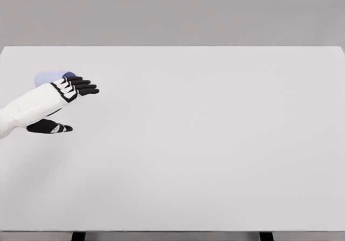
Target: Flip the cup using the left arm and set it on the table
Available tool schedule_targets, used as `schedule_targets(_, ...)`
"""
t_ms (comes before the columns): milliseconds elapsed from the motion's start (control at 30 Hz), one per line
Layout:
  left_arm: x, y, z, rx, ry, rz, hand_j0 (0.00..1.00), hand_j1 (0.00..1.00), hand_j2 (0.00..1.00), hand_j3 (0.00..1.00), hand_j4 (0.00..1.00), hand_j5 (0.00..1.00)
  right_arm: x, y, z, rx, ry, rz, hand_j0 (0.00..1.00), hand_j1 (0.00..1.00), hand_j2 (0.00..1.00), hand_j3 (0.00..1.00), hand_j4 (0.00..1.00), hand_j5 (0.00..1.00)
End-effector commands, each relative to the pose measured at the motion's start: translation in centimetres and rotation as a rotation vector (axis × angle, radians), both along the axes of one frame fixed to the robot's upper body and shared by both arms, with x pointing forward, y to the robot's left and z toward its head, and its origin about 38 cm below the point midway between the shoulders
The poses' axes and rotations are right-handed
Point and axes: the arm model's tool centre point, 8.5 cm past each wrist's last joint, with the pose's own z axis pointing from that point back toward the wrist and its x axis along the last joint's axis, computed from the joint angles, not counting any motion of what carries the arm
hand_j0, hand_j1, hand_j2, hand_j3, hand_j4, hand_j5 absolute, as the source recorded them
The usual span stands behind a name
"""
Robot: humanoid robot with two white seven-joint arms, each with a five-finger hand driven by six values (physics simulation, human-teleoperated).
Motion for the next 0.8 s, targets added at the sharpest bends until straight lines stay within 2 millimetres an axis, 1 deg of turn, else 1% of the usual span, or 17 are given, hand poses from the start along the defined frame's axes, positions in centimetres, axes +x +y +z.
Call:
schedule_targets(0, 0.0, 0.0, 0.0, -0.006, 0.001, 0.001, 1.0, 1.0, 1.0, 1.0, 1.0, 1.0, 0.2, 0.0, 0.0, -0.002, -0.011, -0.011, 1.0, 1.0, 1.0, 1.0, 1.0, 1.0)
schedule_targets(100, 0.0, 0.0, 0.1, -0.005, -0.001, 0.002, 1.0, 1.0, 1.0, 1.0, 1.0, 1.0, -1.1, 0.1, 0.0, 0.002, 0.025, 0.009, 1.0, 1.0, 1.0, 1.0, 1.0, 1.0)
schedule_targets(200, 0.1, 0.1, 0.1, 0.003, -0.004, 0.004, 1.0, 1.0, 1.0, 1.0, 1.0, 1.0, -0.8, 0.0, 0.0, 0.001, 0.018, 0.004, 1.0, 1.0, 1.0, 1.0, 1.0, 1.0)
schedule_targets(333, 0.3, 0.6, 0.1, 0.044, -0.018, 0.016, 1.0, 1.0, 1.0, 1.0, 1.0, 1.0, -1.0, 0.0, 0.0, 0.001, 0.021, 0.005, 1.0, 1.0, 1.0, 1.0, 1.0, 1.0)
schedule_targets(400, 0.5, 0.5, 0.6, 0.031, -0.033, 0.019, 1.0, 1.0, 1.0, 1.0, 1.0, 1.0, -1.0, 0.0, 0.0, 0.001, 0.021, 0.007, 1.0, 1.0, 1.0, 1.0, 1.0, 1.0)
schedule_targets(467, 0.9, 1.5, 1.6, 0.025, -0.065, 0.052, 1.0, 1.0, 1.0, 1.0, 1.0, 1.0, -1.0, 0.0, 0.0, 0.001, 0.021, 0.005, 1.0, 1.0, 1.0, 1.0, 1.0, 1.0)
schedule_targets(500, 0.9, 1.7, 1.7, 0.045, -0.058, 0.052, 1.0, 1.0, 1.0, 1.0, 1.0, 1.0, -1.0, 0.0, 0.0, 0.001, 0.021, 0.005, 1.0, 1.0, 1.0, 1.0, 1.0, 1.0)
schedule_targets(567, 1.1, 1.8, 1.6, 0.153, 0.025, 0.025, 1.0, 1.0, 1.0, 1.0, 1.0, 1.0, -1.0, 0.0, 0.0, 0.001, 0.021, 0.005, 1.0, 1.0, 1.0, 1.0, 1.0, 1.0)
schedule_targets(600, 1.8, 2.0, 3.0, 0.24, 0.052, 0.011, 1.0, 1.0, 1.0, 1.0, 1.0, 1.0, -1.0, 0.0, 0.0, 0.001, 0.022, 0.007, 1.0, 1.0, 1.0, 1.0, 1.0, 1.0)
schedule_targets(633, 2.2, 2.3, 4.5, 0.26, 0.063, 0.006, 1.0, 1.0, 1.0, 1.0, 1.0, 1.0, -1.0, 0.0, 0.0, 0.001, 0.022, 0.007, 1.0, 1.0, 1.0, 1.0, 1.0, 1.0)
schedule_targets(667, 3.0, 2.6, 6.1, 0.223, 0.05, 0.056, 1.0, 1.0, 1.0, 1.0, 1.0, 1.0, -1.0, 0.0, 0.0, 0.001, 0.022, 0.007, 1.0, 1.0, 1.0, 1.0, 1.0, 1.0)
schedule_targets(700, 3.6, 3.1, 6.5, 0.217, 0.066, 0.124, 1.0, 1.0, 1.0, 1.0, 1.0, 1.0, -0.9, 0.0, 0.0, 0.001, 0.02, 0.007, 1.0, 1.0, 1.0, 1.0, 1.0, 1.0)
schedule_targets(733, 4.4, 4.2, 6.1, 0.2, 0.11, 0.21, 1.0, 1.0, 1.0, 1.0, 1.0, 1.0, -1.0, 0.0, 0.0, 0.001, 0.022, 0.007, 1.0, 1.0, 1.0, 1.0, 1.0, 1.0)
schedule_targets(767, 4.8, 5.1, 5.4, 0.191, 0.148, 0.259, 1.0, 1.0, 1.0, 1.0, 1.0, 1.0, -1.0, 0.0, 0.0, 0.001, 0.021, 0.005, 1.0, 1.0, 1.0, 1.0, 1.0, 1.0)
